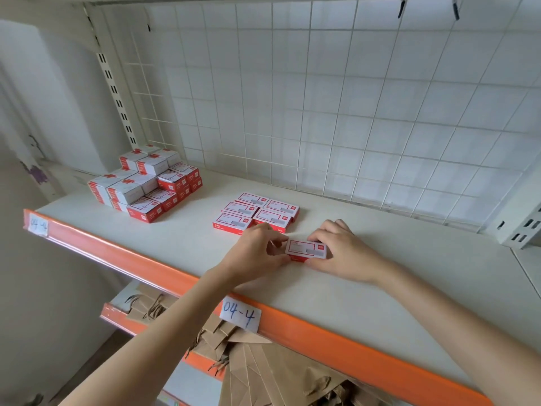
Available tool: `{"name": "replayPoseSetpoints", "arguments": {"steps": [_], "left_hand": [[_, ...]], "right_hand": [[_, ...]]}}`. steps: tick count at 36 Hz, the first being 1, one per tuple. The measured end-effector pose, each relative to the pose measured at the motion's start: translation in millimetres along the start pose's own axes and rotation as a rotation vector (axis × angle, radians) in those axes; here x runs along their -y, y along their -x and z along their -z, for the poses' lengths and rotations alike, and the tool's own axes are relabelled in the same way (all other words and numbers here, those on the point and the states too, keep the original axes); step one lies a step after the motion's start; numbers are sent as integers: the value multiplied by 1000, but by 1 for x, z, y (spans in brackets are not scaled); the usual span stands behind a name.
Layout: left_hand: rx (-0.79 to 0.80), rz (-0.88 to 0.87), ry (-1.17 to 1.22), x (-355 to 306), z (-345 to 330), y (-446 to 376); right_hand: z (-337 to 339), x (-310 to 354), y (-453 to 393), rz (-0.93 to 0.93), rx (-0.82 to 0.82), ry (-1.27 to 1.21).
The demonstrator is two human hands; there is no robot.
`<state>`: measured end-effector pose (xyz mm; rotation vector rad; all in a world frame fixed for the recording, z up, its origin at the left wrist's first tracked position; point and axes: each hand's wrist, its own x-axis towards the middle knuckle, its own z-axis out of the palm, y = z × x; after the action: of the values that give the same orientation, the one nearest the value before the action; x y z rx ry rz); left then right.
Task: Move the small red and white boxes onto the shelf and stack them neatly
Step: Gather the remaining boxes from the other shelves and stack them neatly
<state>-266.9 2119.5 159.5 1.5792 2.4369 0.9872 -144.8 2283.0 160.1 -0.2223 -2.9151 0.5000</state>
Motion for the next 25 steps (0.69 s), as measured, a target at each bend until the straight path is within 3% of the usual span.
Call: {"name": "replayPoseSetpoints", "arguments": {"steps": [7, 16, 25], "left_hand": [[32, 8, -163, 31, 43, 19], [78, -69, -271, 53, 63, 35], [147, -198, -277, 50, 58, 25]], "right_hand": [[-14, 36, -27, 24, -101, -14], [-28, 57, -54, -4, -202, 145], [-26, 64, -51, -31, -158, 180]]}}
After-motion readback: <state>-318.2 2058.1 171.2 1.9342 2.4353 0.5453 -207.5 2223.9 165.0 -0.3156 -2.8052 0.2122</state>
